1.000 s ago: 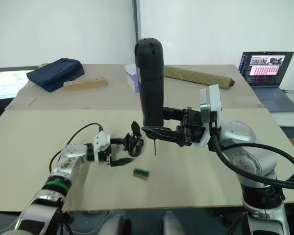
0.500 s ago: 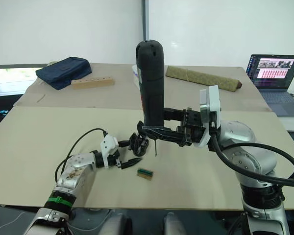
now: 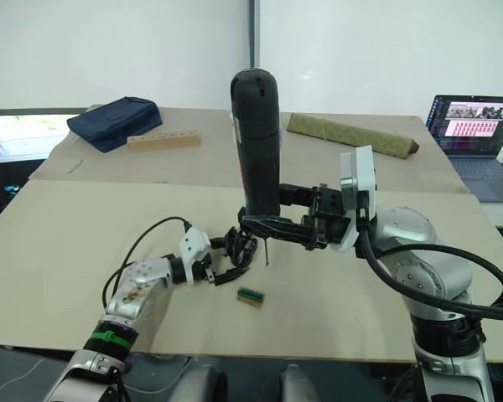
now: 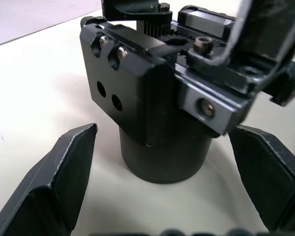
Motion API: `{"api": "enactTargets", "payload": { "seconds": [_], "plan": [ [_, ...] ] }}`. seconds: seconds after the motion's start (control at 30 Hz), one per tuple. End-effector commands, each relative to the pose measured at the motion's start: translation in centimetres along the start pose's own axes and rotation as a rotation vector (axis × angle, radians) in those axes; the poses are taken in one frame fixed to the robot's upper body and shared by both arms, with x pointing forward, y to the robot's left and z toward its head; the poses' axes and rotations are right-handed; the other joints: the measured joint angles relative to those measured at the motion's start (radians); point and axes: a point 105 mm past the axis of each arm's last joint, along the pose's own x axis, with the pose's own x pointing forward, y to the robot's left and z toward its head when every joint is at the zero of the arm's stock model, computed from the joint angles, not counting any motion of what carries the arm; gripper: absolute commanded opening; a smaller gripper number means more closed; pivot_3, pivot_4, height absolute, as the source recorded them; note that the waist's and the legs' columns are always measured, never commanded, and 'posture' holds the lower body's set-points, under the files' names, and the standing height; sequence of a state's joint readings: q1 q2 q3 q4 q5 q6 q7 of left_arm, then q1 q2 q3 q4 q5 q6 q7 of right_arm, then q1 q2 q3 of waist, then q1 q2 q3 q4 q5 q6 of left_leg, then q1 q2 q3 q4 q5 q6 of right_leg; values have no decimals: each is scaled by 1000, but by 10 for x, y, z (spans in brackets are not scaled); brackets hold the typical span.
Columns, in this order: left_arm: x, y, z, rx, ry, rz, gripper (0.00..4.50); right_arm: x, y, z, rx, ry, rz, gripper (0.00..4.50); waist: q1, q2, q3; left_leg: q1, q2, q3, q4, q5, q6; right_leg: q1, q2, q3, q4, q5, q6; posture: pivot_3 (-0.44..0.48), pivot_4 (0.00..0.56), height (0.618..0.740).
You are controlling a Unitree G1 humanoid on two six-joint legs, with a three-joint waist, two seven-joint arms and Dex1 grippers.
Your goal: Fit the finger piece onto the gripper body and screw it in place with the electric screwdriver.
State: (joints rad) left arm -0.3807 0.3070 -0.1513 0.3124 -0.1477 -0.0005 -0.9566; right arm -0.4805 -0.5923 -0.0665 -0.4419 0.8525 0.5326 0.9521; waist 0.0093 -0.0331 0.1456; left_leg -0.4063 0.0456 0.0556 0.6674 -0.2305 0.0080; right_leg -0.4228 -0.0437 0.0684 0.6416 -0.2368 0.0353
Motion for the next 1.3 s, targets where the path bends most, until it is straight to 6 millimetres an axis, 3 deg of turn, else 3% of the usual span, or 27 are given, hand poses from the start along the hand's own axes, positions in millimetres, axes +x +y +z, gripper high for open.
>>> {"api": "enactTargets", "payload": {
  "seconds": [0.03,0.17,0.27,0.37,0.67,0.93,1.3],
  "plan": [
    [4,-6,-9,-21,30,-16,4437,2,3,18,-78,-55,18,1907,0,0,0,0,0,0,0,0,0,0,0,0,0,0,0,0,150,740],
    [2,-7,-11,-27,40,-17,4437,1,4,18,-77,-54,16,1907,-1,0,0,0,0,0,0,0,0,0,0,0,0,0,0,0,150,740],
    [1,-7,-14,-32,54,-11,3703,1,4,18,-76,-52,18,1907,-1,0,0,0,0,0,0,0,0,0,0,0,0,0,0,0,150,740],
    [-2,-6,-18,-38,70,0,2288,2,4,20,-79,-53,24,1907,-2,0,0,0,0,0,0,0,0,0,0,0,0,0,0,0,150,740],
    [-3,-4,-18,-32,70,-17,2269,20,9,44,-70,-82,119,1907,-10,0,0,1,1,0,0,0,0,0,0,0,1,0,0,0,150,740],
    [-1,-4,-14,-24,58,-38,2269,50,-4,68,-39,-151,108,1907,-12,0,0,0,1,0,0,0,0,0,0,0,0,0,0,0,150,740],
    [-5,-7,-16,-33,56,-41,2269,74,-20,63,-24,-148,94,1907,-13,0,0,0,1,0,0,0,0,0,0,-1,0,0,0,0,150,740]
  ]
}}
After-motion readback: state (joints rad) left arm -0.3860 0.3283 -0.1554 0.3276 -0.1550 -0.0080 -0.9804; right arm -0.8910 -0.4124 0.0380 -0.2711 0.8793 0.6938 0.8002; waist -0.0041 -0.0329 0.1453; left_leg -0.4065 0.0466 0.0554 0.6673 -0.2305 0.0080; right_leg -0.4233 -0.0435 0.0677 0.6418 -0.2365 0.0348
